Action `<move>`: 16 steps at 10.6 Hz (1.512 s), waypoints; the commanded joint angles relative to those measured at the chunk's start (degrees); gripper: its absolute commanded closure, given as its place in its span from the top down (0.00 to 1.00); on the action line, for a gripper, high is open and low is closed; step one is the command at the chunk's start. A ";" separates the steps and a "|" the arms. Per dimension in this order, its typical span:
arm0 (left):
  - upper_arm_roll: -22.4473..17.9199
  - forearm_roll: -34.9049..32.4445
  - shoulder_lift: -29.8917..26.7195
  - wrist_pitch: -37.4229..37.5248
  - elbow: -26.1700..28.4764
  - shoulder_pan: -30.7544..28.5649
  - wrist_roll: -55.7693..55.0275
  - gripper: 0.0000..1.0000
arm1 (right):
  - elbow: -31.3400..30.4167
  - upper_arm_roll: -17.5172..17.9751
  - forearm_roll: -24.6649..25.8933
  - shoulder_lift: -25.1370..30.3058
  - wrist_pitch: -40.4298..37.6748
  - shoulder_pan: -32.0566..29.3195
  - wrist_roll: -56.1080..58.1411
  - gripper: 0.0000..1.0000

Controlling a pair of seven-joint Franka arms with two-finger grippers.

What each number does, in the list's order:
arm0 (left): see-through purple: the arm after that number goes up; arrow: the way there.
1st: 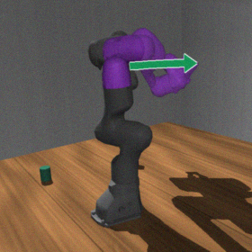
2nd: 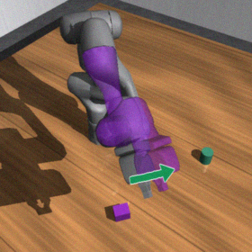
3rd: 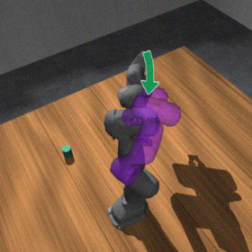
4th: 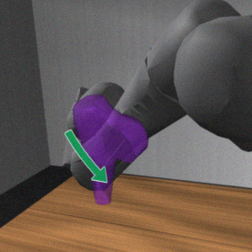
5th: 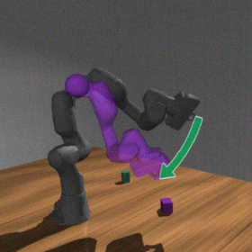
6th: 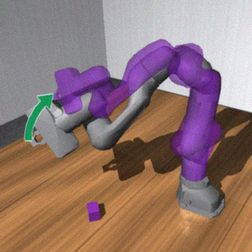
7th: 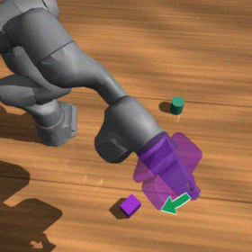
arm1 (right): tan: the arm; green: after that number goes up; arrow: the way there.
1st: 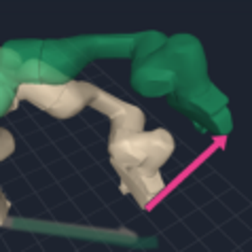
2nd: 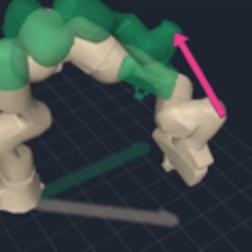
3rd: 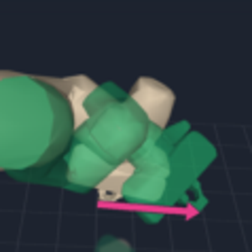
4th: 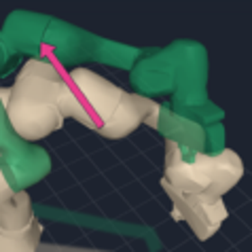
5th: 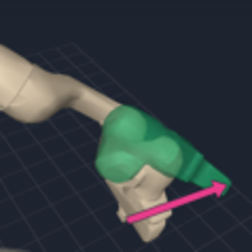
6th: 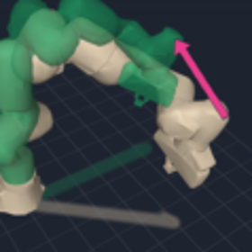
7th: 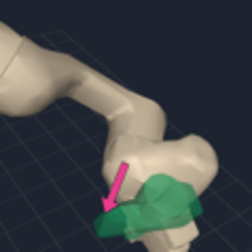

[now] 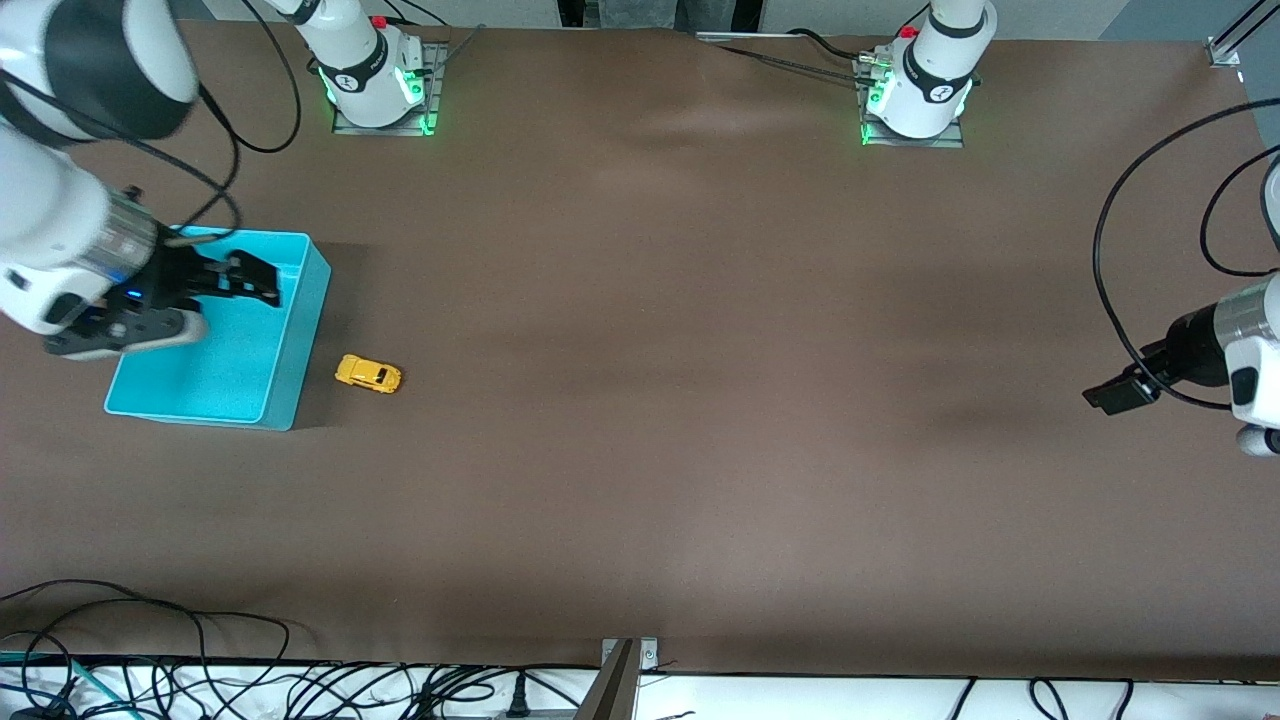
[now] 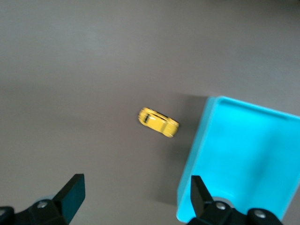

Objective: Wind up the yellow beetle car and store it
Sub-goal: 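Raise the left gripper away while the right gripper reaches the car, then lower the right gripper onto the yellow car and close it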

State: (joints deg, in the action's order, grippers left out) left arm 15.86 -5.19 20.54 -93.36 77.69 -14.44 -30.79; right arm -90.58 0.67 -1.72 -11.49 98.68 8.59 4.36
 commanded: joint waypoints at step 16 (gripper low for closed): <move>-8.96 -1.58 -6.21 5.73 -2.20 12.04 8.11 1.00 | -21.20 8.47 4.19 -16.46 35.70 -10.61 55.75 1.00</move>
State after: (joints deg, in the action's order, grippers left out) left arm 12.30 -6.28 16.15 -88.94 76.10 -7.33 -22.18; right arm -109.11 8.37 2.03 -29.04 133.38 -1.08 59.02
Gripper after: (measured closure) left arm 0.000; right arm 0.000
